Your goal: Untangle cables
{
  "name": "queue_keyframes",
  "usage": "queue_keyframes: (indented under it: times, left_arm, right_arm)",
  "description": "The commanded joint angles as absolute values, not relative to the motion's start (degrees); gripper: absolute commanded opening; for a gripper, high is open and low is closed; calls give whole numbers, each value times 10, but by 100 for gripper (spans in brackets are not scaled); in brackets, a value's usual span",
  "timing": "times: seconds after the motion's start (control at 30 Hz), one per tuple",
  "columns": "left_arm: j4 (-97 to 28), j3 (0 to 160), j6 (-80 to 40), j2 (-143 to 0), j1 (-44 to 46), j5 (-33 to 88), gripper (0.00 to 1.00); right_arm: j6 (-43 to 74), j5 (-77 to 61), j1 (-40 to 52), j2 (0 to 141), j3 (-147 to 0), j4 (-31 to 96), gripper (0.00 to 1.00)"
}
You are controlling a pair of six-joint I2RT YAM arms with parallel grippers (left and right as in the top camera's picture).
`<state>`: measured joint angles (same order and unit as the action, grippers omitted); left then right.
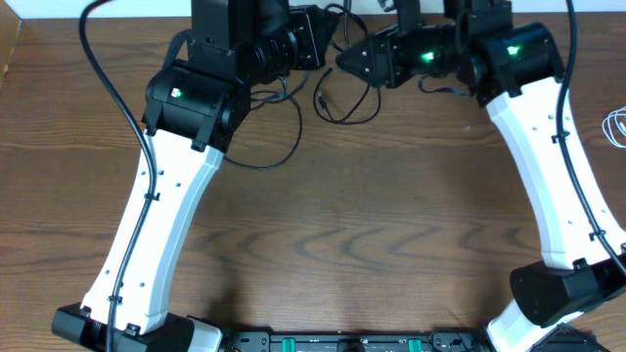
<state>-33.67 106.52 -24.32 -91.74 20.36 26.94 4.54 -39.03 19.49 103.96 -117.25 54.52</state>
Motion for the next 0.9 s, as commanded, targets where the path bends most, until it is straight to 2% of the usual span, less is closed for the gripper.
queue_keyframes:
  times: [0.0, 0.2, 0.37, 0.47, 0.57, 0.87]
  left_arm:
    - [-338, 1070, -282, -917, 203, 338, 7]
    - [-337, 1070, -292, -907, 203, 352, 7]
    - [-329, 1070, -312, -891, 202, 354, 7]
    - [-325, 1070, -312, -880, 201, 354, 8]
    - [-321, 1070, -312, -874, 188, 349, 8]
    - [-341, 1070, -283, -877, 83, 213, 7]
  right_arm:
    - [26, -308, 209, 1033, -1182, 536, 46]
    - [-6, -299, 214, 1033, -1181, 531, 44]
    - [-14, -295, 216, 1042, -1180, 532, 38]
    - [-14, -295, 219, 1049, -1180, 534, 26]
    - [-11, -295, 220, 1049, -1180, 537, 1]
    - [17, -300, 194, 1030, -1180, 614, 1]
